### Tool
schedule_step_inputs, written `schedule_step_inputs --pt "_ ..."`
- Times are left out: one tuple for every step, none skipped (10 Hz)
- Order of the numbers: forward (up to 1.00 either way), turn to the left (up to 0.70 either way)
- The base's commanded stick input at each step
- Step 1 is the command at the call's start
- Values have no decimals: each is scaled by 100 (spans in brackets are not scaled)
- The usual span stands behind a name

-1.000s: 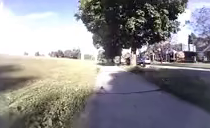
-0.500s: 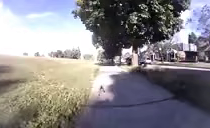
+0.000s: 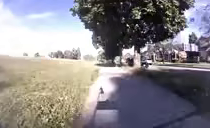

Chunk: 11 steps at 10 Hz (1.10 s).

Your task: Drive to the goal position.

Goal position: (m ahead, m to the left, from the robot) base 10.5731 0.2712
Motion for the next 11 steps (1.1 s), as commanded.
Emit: schedule_step_inputs --pt "100 33" --pt "100 2" --pt "100 0" --pt "100 0" --pt "100 0" --pt "100 0" --pt "100 0" --pt "100 0" --pt "100 0" --pt "100 0" --pt "100 0"
